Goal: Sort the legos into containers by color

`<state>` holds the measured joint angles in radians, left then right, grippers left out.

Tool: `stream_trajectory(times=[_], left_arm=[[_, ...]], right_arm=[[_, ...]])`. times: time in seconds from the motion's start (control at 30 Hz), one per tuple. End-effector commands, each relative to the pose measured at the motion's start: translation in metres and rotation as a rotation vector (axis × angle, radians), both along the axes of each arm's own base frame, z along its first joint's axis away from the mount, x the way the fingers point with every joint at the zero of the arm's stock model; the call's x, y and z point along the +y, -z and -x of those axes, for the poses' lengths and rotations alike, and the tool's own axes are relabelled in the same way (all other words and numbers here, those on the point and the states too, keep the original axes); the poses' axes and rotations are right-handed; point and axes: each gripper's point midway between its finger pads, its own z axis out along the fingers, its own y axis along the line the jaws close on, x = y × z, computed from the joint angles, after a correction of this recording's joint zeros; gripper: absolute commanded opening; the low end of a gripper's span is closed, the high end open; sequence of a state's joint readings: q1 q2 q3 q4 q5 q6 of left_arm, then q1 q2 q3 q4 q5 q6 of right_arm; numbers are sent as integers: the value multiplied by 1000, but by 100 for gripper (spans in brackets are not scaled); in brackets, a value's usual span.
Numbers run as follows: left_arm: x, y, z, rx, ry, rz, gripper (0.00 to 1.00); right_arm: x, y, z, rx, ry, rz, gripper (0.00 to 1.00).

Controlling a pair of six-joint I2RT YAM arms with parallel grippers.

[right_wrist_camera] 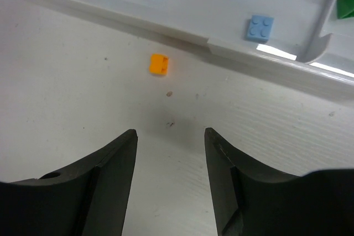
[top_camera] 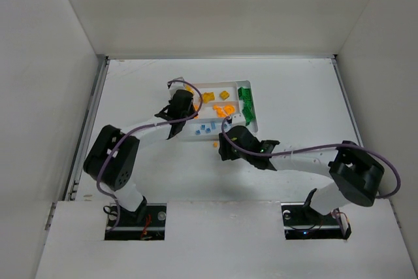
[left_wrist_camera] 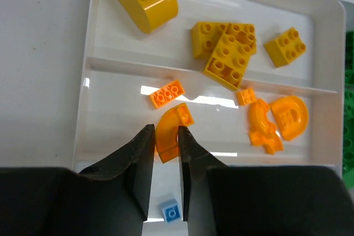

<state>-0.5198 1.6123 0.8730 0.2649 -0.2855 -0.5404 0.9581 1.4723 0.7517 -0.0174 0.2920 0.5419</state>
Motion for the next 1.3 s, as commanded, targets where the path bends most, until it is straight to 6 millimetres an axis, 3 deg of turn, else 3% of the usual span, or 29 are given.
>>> stream_trajectory(times=[0.0,0.23,0.43,0.6,0.8,0.97,1.07,1.13,1.27], left_arm=[[-5,-8,-25,-44,-27,51,12],[-6,2,-40,-45,-56,45,16],[0,2,-35,-52,-75,43,35],[11,-10,-16,-85,-91,50,54],[24,-13,19,-99,-95,60,62],[41,-12,48,-115,-108,66,67],[54,-13,64,-133,-130,60,76],[63,-12,72,-141,-143,54,100],[75,-10,83,-136,-166,46,100]], right_arm=[[23,-9,-4,-39,-27,-4,58],[37,14,-18,-55,-16,48,55],[43,21,-32,-70,1,51,54],[43,29,-40,-65,4,64,54],[44,32,-45,-70,14,74,46],[44,39,-47,-61,18,84,21],[45,32,-43,-55,19,62,12],[45,18,-39,-58,5,40,11],[49,-22,-35,-91,-16,-44,11]])
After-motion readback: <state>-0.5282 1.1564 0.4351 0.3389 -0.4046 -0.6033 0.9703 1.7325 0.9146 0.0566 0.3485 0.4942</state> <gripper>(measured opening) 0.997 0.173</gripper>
